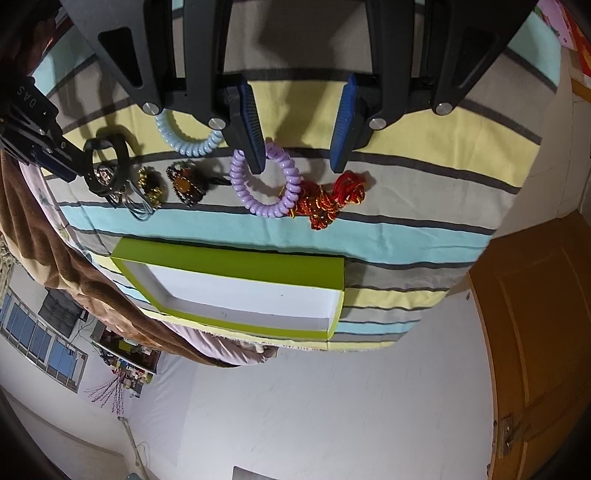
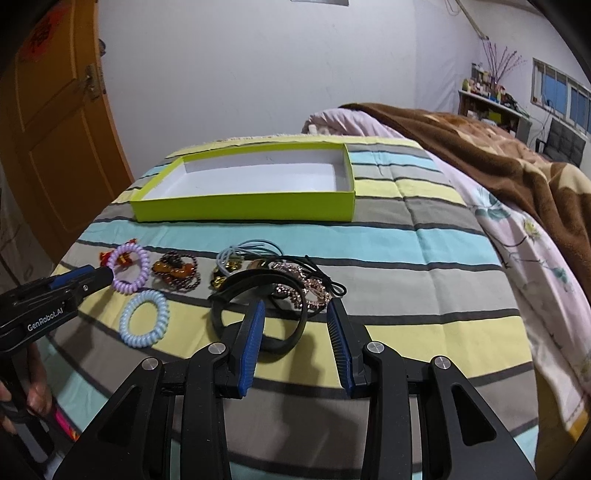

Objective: Organize jewelry
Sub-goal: 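Grasp the lilac coil hair tie with the left tool while the right tool grasps the black watch band, then carry both items into the green box and open both tools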

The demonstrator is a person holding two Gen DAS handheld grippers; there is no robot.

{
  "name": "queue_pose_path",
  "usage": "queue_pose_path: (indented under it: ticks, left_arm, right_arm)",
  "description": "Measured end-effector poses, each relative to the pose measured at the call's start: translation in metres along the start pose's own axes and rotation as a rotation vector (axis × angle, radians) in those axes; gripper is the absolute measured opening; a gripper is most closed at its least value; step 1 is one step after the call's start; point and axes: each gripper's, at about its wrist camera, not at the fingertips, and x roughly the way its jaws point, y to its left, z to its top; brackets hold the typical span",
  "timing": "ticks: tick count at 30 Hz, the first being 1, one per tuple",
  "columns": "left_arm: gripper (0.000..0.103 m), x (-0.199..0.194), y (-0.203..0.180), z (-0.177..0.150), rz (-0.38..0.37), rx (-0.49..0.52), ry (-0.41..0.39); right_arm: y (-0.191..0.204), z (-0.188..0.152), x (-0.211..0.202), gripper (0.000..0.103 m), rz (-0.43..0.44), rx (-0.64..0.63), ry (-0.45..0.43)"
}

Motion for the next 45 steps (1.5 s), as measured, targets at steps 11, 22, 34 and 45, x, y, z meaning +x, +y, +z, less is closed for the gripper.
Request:
queue_pose_path:
  ticks: [11, 22, 34, 45]
  left_arm:
    - [0.014, 0.015, -0.004, 0.005, -0.014, 0.007, 0.022]
    - [0.01, -0.007, -0.001, 0.006, -0.02, 0.017, -0.03]
    - [0.01, -0.044, -0.006, 0.016, -0.085, 0.036, -0.091]
    - [0.01, -0.051, -0.012, 0.056, -0.109, 0.066, -0.144]
  right_arm:
    - [-0.009, 0.004, 0.016, 0.015, 0.009, 0.057, 0.051]
    - [-0.007, 0.001, 0.004, 0.006, 0.011, 0.055, 0.023]
    - [0.001, 0.01, -0.028, 0.006, 0.033, 0.024, -0.04]
    - [0.004, 0.053, -0.025, 0.006, 0.053, -0.031, -0.09]
